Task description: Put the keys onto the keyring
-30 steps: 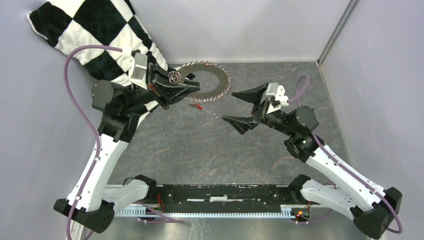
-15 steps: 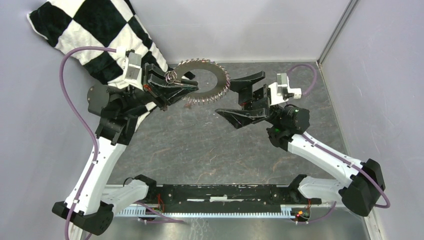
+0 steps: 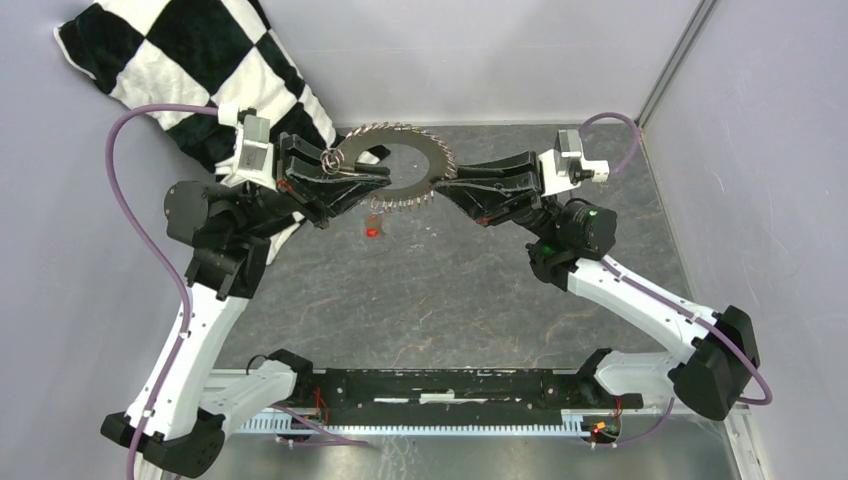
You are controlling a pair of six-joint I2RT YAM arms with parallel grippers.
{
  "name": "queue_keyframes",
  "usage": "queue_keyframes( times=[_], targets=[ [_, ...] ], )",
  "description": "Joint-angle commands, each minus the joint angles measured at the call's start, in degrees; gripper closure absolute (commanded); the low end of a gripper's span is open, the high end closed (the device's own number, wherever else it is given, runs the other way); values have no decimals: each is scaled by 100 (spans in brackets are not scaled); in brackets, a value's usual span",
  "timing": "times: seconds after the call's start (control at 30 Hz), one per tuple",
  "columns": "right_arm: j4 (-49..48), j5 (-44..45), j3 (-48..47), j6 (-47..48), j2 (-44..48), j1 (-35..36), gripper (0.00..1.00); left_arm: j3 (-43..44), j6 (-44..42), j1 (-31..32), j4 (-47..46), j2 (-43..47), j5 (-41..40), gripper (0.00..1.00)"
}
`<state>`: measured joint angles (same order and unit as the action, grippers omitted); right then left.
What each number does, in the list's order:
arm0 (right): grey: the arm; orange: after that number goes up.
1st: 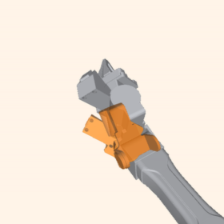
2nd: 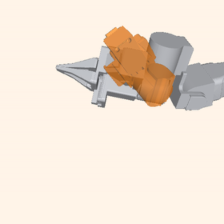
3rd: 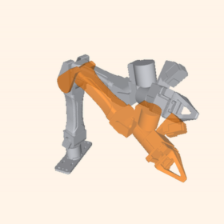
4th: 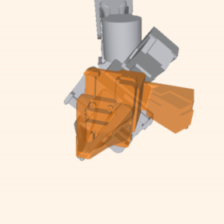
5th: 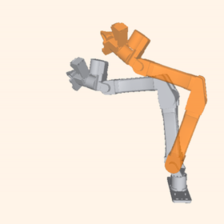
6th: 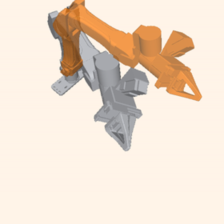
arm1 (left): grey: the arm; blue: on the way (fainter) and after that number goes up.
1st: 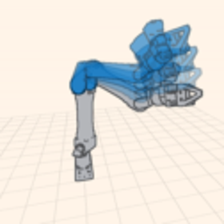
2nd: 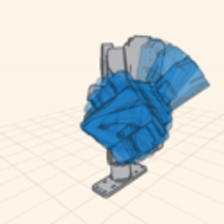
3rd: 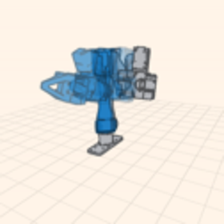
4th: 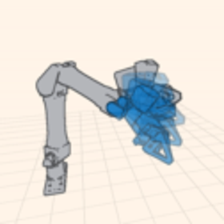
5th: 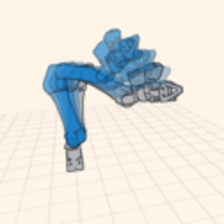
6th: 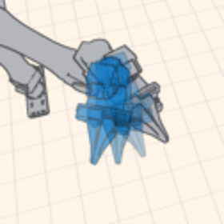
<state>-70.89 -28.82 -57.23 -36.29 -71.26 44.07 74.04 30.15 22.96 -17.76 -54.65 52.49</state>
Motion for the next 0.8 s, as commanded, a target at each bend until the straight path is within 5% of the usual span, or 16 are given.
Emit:
queue_keyframes(
  times=[0.0,0.2,0.5,0.77],
  targets=[
    [345,108,-455,177,-7,18,99,-23,123,22,-209,149,62,98],
    [2517,-250,-1233,1600,309,15,99,-234,-238,18,83,299,376,97],
    [4829,-1221,-2536,2513,195,4,99,-381,-1073,24,900,397,897,60],
    [6372,-1571,-3533,3072,-53,-4,99,-272,-1469,24,1569,500,1070,55]
  ],
)
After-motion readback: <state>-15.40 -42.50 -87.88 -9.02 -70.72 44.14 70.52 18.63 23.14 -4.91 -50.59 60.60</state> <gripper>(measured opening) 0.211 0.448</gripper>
